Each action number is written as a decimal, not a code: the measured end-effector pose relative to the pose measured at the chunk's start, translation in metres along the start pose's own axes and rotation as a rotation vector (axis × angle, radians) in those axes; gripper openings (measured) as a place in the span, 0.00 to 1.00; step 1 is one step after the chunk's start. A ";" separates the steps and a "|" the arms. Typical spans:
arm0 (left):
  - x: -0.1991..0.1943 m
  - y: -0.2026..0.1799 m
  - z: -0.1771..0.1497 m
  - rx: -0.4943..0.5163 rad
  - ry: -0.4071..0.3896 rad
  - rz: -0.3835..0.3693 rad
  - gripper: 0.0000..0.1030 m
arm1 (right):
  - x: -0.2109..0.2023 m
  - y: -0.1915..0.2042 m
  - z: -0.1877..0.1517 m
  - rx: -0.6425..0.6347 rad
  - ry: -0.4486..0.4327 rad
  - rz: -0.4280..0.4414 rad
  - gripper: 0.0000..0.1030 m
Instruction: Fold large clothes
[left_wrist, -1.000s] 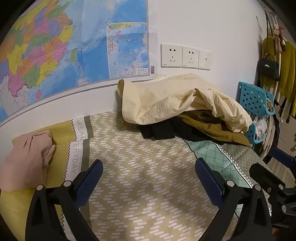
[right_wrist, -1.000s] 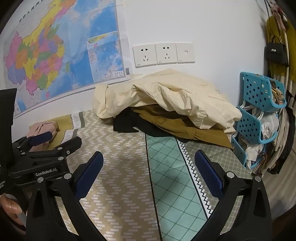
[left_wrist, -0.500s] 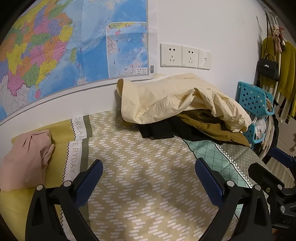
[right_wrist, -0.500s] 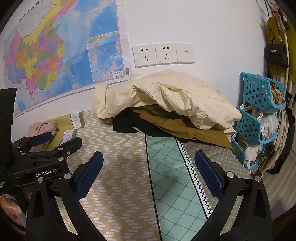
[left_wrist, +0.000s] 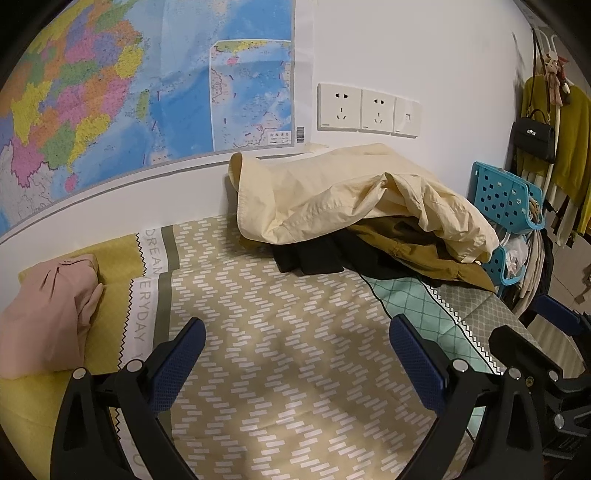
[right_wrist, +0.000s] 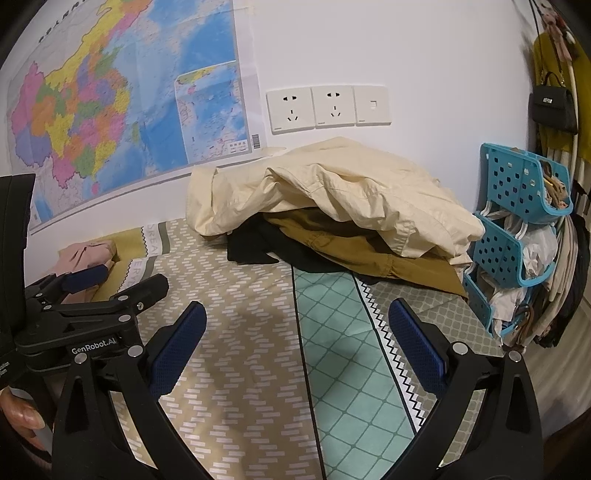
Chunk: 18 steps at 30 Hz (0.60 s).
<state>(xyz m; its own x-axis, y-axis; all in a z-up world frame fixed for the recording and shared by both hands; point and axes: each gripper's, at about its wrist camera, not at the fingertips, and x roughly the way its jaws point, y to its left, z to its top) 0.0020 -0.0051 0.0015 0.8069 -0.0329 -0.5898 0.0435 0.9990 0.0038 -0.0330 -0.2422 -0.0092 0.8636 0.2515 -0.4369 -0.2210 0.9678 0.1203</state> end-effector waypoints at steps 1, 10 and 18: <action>0.000 0.000 0.000 0.000 -0.001 0.001 0.94 | 0.000 0.000 0.000 0.000 -0.002 0.001 0.95; 0.000 0.000 0.001 0.001 -0.002 -0.003 0.94 | -0.001 0.001 0.001 0.000 -0.005 0.002 0.95; 0.000 0.000 0.000 -0.002 -0.003 -0.006 0.94 | -0.001 0.001 0.001 0.001 -0.005 -0.003 0.95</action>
<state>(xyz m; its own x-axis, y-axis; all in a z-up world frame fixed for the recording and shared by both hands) 0.0018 -0.0051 0.0017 0.8083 -0.0386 -0.5875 0.0468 0.9989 -0.0013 -0.0333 -0.2418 -0.0078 0.8666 0.2490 -0.4325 -0.2182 0.9685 0.1203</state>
